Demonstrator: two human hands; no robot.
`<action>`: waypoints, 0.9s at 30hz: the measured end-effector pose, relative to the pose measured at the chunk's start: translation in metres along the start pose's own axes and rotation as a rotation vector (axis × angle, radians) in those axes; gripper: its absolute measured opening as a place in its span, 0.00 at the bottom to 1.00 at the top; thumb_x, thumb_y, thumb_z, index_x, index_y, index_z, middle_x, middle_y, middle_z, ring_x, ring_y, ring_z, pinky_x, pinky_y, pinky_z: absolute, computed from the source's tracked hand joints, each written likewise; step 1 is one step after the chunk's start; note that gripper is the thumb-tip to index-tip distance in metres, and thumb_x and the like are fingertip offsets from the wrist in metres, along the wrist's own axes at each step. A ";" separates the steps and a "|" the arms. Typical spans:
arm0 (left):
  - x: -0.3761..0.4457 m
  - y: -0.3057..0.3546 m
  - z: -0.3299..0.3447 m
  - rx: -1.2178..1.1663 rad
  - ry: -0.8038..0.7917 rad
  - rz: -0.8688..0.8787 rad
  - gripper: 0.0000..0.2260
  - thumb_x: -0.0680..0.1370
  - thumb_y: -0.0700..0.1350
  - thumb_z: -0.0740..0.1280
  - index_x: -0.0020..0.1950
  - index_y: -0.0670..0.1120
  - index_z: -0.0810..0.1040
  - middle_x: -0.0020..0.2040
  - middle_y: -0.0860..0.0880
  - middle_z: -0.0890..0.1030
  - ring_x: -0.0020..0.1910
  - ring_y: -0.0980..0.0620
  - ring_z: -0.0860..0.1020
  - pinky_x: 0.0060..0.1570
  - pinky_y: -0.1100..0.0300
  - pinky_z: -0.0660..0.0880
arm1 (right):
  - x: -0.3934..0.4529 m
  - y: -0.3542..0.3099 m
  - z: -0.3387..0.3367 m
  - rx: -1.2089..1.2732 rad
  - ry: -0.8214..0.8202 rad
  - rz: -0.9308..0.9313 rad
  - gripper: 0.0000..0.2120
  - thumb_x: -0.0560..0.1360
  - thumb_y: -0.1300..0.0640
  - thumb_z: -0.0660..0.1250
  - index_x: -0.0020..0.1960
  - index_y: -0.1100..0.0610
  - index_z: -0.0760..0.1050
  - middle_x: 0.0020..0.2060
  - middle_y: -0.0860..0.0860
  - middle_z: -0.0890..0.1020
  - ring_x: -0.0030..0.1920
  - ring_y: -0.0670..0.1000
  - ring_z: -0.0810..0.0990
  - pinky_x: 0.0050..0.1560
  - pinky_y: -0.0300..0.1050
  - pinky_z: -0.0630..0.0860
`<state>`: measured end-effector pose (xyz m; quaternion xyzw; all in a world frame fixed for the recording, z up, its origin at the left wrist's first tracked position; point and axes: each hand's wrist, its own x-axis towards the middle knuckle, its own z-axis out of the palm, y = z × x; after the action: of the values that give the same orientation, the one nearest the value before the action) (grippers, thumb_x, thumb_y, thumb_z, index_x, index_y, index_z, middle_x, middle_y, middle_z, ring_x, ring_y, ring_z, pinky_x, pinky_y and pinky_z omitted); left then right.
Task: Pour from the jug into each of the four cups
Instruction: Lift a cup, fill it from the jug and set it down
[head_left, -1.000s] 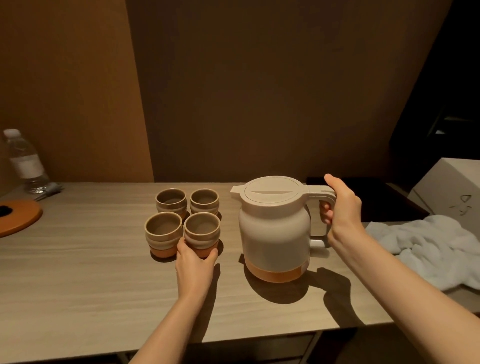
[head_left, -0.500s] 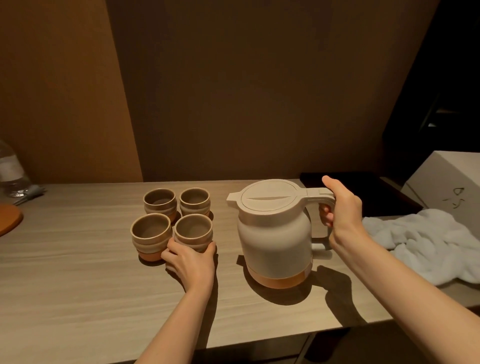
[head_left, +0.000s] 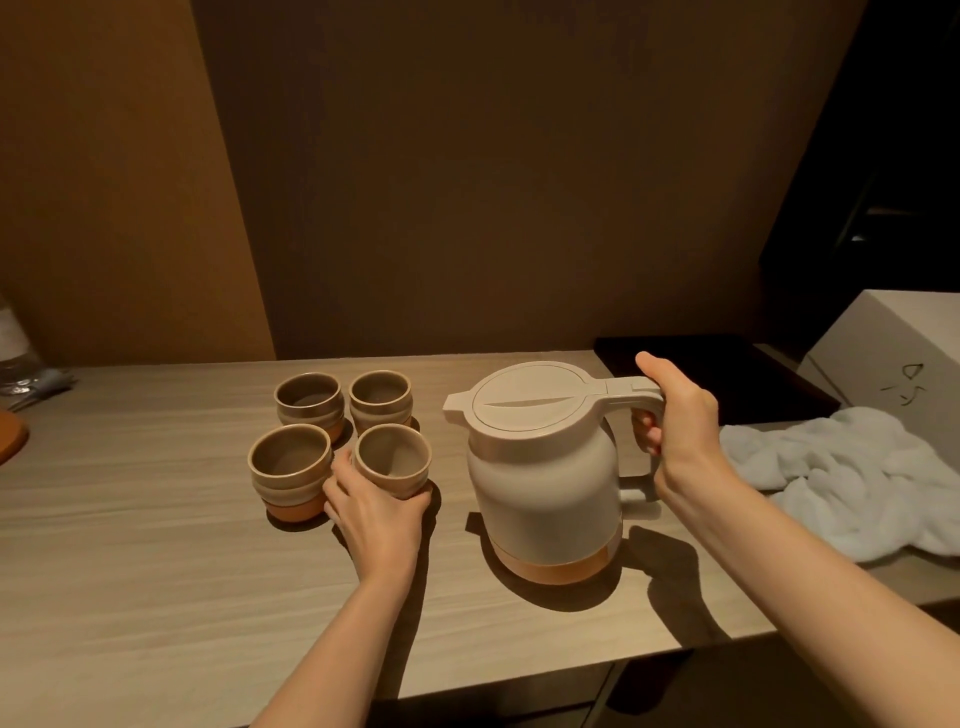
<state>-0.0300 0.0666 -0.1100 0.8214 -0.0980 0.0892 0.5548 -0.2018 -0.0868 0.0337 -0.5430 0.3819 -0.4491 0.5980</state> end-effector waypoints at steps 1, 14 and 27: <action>0.001 0.000 -0.002 0.014 -0.012 0.022 0.45 0.59 0.41 0.82 0.70 0.49 0.60 0.65 0.42 0.68 0.65 0.40 0.66 0.63 0.44 0.69 | 0.000 0.000 -0.001 -0.001 0.001 0.000 0.19 0.75 0.48 0.67 0.29 0.56 0.72 0.22 0.48 0.71 0.22 0.44 0.66 0.24 0.36 0.62; 0.013 0.032 -0.046 -0.018 -0.253 0.259 0.44 0.56 0.49 0.83 0.67 0.53 0.65 0.62 0.52 0.74 0.62 0.51 0.73 0.60 0.53 0.73 | -0.008 -0.016 0.000 0.006 -0.022 -0.037 0.18 0.74 0.49 0.67 0.29 0.55 0.72 0.20 0.45 0.71 0.21 0.43 0.66 0.22 0.35 0.61; 0.016 0.048 -0.092 0.040 -0.342 0.342 0.45 0.56 0.50 0.83 0.67 0.55 0.63 0.61 0.54 0.75 0.61 0.53 0.73 0.55 0.57 0.73 | -0.023 -0.032 0.005 -0.048 -0.107 -0.035 0.19 0.73 0.45 0.68 0.29 0.55 0.71 0.20 0.46 0.71 0.23 0.45 0.67 0.26 0.39 0.62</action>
<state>-0.0311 0.1336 -0.0287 0.8068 -0.3263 0.0436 0.4907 -0.2081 -0.0636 0.0648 -0.5869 0.3506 -0.4206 0.5965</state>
